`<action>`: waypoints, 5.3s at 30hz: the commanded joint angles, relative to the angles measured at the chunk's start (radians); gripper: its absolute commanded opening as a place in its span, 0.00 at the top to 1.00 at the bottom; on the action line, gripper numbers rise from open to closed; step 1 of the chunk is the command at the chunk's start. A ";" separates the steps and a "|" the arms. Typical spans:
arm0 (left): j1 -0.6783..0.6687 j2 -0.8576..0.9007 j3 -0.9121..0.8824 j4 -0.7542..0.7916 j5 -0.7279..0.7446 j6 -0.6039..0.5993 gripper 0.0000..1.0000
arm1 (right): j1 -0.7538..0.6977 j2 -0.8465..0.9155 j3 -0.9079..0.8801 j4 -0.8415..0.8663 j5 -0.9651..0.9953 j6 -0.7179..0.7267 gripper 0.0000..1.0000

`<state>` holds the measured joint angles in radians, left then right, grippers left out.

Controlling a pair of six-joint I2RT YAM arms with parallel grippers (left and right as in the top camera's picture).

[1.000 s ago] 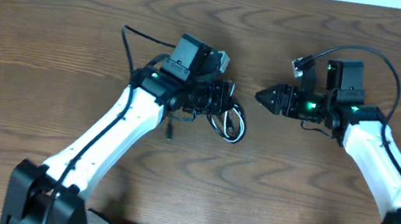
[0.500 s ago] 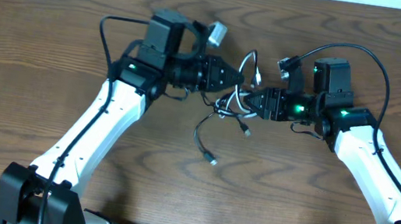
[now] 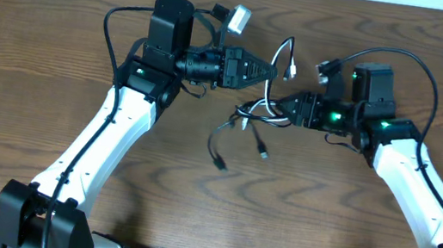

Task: Untangle cables

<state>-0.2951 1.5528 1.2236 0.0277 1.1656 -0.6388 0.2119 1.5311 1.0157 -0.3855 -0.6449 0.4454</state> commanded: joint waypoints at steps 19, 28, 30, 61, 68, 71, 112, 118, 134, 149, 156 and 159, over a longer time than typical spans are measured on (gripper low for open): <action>0.031 -0.019 0.017 0.049 -0.243 -0.750 0.93 | -0.036 0.001 0.011 -0.105 0.190 -0.289 0.29; 0.031 -0.019 0.017 0.050 -0.216 -0.958 0.93 | -0.020 0.001 0.011 0.006 0.134 -0.540 0.24; 0.031 -0.019 0.017 0.049 -0.209 -0.981 0.92 | -0.008 0.002 0.011 0.062 0.134 -0.539 0.24; 0.031 -0.019 0.017 0.049 -0.210 -1.035 0.93 | 0.013 0.222 0.011 0.415 -0.225 0.022 0.29; 0.030 -0.019 0.017 0.040 -0.175 -0.519 0.93 | -0.106 0.221 0.011 0.248 -0.235 -0.055 0.32; 0.031 -0.019 0.017 -0.013 -0.185 -0.383 0.93 | -0.134 0.221 0.011 0.232 -0.333 -0.098 0.33; 0.077 -0.019 0.017 -0.432 -0.549 -0.284 0.93 | 0.077 0.145 0.011 0.140 0.225 0.107 0.99; 0.107 -0.019 0.017 -0.620 -0.575 0.000 0.93 | -0.084 0.025 0.011 0.044 0.187 0.016 0.99; 0.101 -0.019 0.017 -0.896 -0.454 0.470 0.64 | -0.224 -0.056 0.011 0.131 -0.060 -0.094 0.99; 0.102 -0.019 0.025 -0.559 -0.227 0.494 0.31 | -0.224 -0.056 0.011 0.293 -0.613 -0.259 0.99; 0.102 -0.018 0.024 -0.494 -0.227 0.407 0.31 | -0.194 -0.058 0.011 0.299 -0.615 -0.232 0.99; 0.102 -0.014 0.024 -0.504 -0.227 0.400 0.31 | -0.165 -0.058 0.011 0.293 -0.555 -0.206 0.99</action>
<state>-0.1978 1.5528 1.2259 -0.4698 0.9161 -0.2108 0.0166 1.4899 1.0183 -0.0914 -1.2022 0.2268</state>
